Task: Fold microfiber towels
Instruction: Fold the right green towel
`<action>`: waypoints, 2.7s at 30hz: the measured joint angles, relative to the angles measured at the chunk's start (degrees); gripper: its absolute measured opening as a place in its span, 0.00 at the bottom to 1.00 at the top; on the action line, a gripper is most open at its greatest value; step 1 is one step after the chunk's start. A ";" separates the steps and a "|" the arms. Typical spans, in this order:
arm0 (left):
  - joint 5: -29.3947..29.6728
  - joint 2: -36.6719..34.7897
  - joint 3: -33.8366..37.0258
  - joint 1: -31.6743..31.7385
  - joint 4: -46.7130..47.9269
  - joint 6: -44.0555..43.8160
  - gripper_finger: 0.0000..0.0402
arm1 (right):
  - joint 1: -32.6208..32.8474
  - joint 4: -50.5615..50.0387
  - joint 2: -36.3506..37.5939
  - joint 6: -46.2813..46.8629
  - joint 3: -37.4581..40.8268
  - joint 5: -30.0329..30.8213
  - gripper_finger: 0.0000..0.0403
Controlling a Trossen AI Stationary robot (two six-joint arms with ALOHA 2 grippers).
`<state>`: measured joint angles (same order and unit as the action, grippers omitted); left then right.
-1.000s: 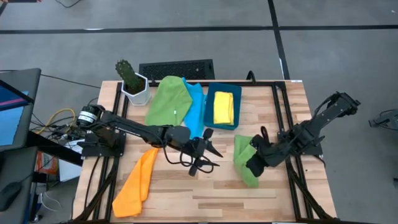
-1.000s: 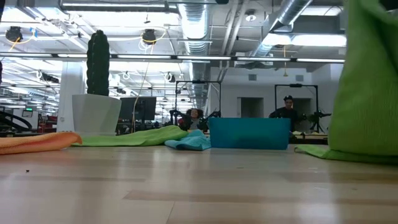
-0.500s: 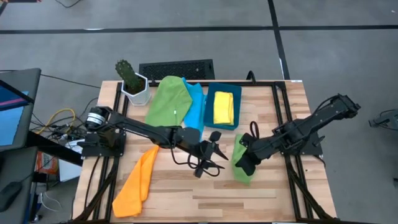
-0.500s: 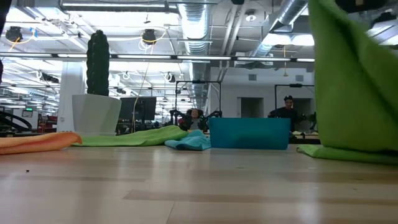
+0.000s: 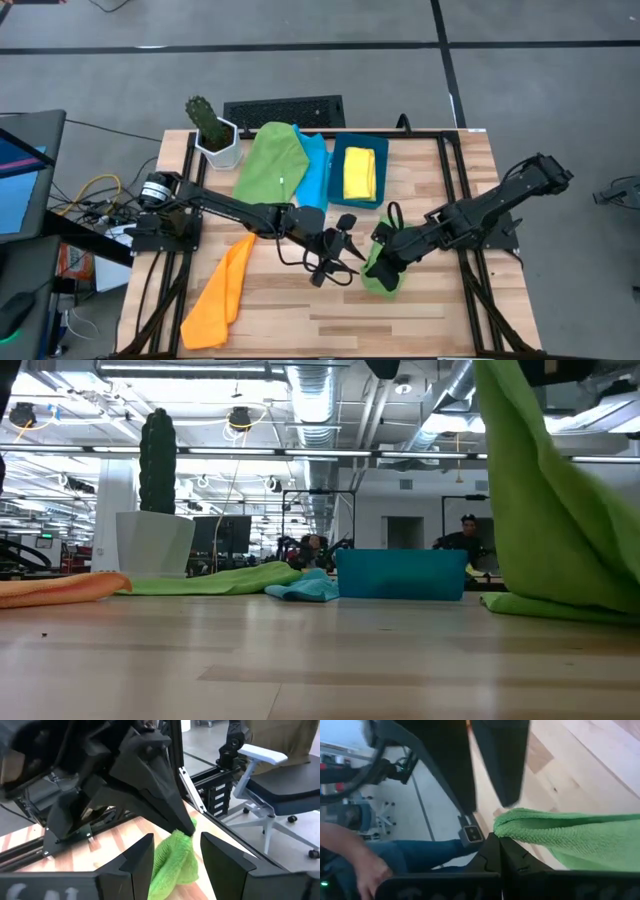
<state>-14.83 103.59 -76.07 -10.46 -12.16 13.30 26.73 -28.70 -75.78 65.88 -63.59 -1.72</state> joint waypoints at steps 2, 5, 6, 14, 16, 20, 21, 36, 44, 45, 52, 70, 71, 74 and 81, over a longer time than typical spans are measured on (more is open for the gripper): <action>-0.04 0.00 0.00 0.00 0.29 0.24 0.39 | -0.49 0.62 -0.50 -0.59 -0.03 -0.01 0.02; -0.55 0.46 0.00 -0.11 1.12 1.05 0.39 | -1.02 2.54 -0.46 -1.71 0.03 0.11 0.02; -0.53 0.66 0.00 -0.18 1.43 1.05 0.39 | -1.49 3.01 -0.43 -2.06 0.00 0.03 0.02; 2.31 1.09 0.04 -0.37 2.32 0.79 0.39 | -3.29 5.20 -0.45 -3.56 0.00 -1.37 0.02; 2.26 1.05 0.04 -0.26 2.15 1.00 0.39 | -3.16 5.23 -0.45 -3.58 0.00 -1.39 0.02; 1.11 1.05 0.04 -0.21 4.54 2.21 0.37 | -3.14 5.21 -0.45 -3.84 0.00 -1.68 0.02; 1.13 1.05 0.04 -0.22 4.99 2.21 0.37 | -2.93 5.19 -0.39 -4.23 0.00 -1.88 0.02; 1.53 -0.72 0.02 0.12 9.80 6.18 0.40 | -1.37 5.77 0.10 -4.87 0.00 -1.49 0.02; 1.27 -0.39 0.02 -0.32 6.15 5.95 0.40 | -1.37 7.38 0.10 -4.91 0.00 -1.36 0.02; 1.20 -0.39 0.02 -0.37 5.67 5.93 0.40 | -1.37 7.40 0.10 -4.91 0.00 -1.36 0.02; 0.04 -0.39 0.02 -0.41 4.89 6.12 0.40 | -1.76 7.88 0.05 -5.07 0.00 -1.18 0.02; 1.93 -0.39 0.02 -0.57 4.11 4.09 0.01 | -2.83 7.72 0.03 -6.58 0.00 -0.96 0.07; 3.54 -0.41 0.02 -0.52 4.20 3.11 0.01 | -2.88 6.55 0.04 -6.55 0.00 -0.94 0.08; 9.03 -1.47 0.04 -0.23 6.27 -0.21 0.01 | -2.57 -0.31 0.79 -5.72 0.00 -0.45 0.14; 20.22 -6.27 0.04 1.65 19.39 -12.84 0.00 | 0.77 -16.18 2.41 1.08 0.00 4.65 0.22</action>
<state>5.40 97.32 -76.04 -8.81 7.23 0.46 27.51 -44.88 -73.37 66.96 -63.59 2.94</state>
